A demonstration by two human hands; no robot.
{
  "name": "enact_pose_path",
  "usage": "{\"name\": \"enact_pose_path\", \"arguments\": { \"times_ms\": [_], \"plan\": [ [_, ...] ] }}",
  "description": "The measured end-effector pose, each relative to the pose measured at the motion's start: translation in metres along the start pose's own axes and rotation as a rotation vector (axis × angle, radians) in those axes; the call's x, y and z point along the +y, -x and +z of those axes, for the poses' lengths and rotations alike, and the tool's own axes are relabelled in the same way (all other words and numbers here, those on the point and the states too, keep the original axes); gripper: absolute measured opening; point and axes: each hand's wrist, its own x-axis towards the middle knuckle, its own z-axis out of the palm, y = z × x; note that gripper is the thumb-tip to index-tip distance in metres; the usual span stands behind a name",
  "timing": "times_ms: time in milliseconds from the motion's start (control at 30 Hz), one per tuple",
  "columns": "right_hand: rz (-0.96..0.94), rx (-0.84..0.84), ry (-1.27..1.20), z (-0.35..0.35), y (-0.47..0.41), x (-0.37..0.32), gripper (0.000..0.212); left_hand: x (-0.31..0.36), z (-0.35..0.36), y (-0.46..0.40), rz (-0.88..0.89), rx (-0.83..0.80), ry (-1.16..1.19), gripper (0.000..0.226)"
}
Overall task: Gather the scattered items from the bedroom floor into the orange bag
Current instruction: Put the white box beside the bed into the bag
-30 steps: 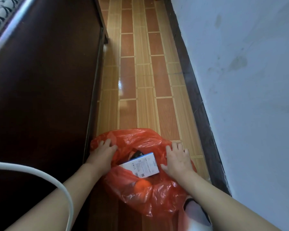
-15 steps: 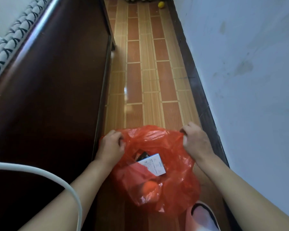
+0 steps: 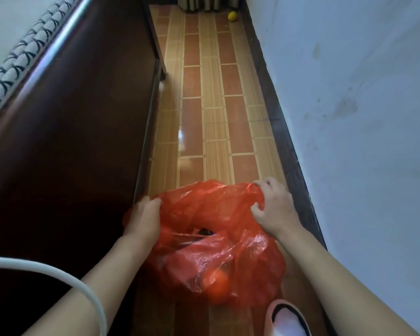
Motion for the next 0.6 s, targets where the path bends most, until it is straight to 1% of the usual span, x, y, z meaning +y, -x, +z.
{"name": "enact_pose_path", "arguments": {
  "times_ms": [133, 200, 267, 333, 400, 433, 500, 533, 600],
  "plan": [
    [0.006, -0.135, 0.134, 0.017, 0.008, -0.003, 0.066, 0.002, -0.002, 0.0, -0.009, 0.019, 0.024, 0.03],
    [0.031, -0.102, 0.167, 0.018, 0.007, -0.004, 0.07, 0.008, -0.005, 0.0, 0.013, 0.035, 0.016, 0.027],
    [0.074, -0.039, 0.19, 0.016, 0.005, -0.004, 0.071, 0.017, -0.011, 0.001, 0.026, 0.065, -0.002, 0.019],
    [0.128, -0.059, 0.247, 0.012, -0.002, -0.004, 0.072, 0.025, -0.017, 0.002, 0.028, 0.106, 0.0, 0.012],
    [0.183, -0.167, 0.321, 0.009, -0.01, -0.004, 0.064, 0.033, -0.023, 0.001, 0.013, 0.142, 0.032, 0.003],
    [0.209, -0.213, 0.322, 0.007, -0.015, -0.003, 0.054, 0.037, -0.027, 0.0, 0.0, 0.155, 0.05, 0.004],
    [0.249, -0.248, 0.276, 0.005, -0.023, 0.0, 0.029, 0.045, -0.035, -0.002, -0.034, 0.173, 0.082, 0.012],
    [0.263, -0.259, 0.271, 0.004, -0.025, 0.001, 0.022, 0.049, -0.041, -0.003, -0.062, 0.185, 0.108, 0.013],
    [0.293, -0.302, 0.26, -0.001, -0.025, 0.001, 0.014, 0.056, -0.052, -0.001, -0.121, 0.197, 0.165, 0.012]
  ]
}}
